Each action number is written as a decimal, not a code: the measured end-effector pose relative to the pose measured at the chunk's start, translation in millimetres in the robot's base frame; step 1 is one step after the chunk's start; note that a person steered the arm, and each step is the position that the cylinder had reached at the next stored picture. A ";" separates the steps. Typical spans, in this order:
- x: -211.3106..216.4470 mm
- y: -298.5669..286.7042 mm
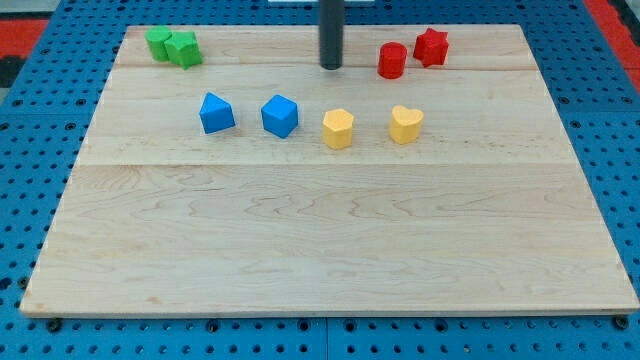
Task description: Move your arm towards the top center
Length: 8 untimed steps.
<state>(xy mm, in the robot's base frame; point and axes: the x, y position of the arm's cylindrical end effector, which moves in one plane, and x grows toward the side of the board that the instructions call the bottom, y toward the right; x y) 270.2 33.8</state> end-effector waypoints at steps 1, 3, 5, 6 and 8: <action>8.9 47.3; 2.6 87.9; 2.0 84.1; 2.0 47.9; -4.6 -37.9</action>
<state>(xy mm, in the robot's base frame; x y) 265.6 -4.0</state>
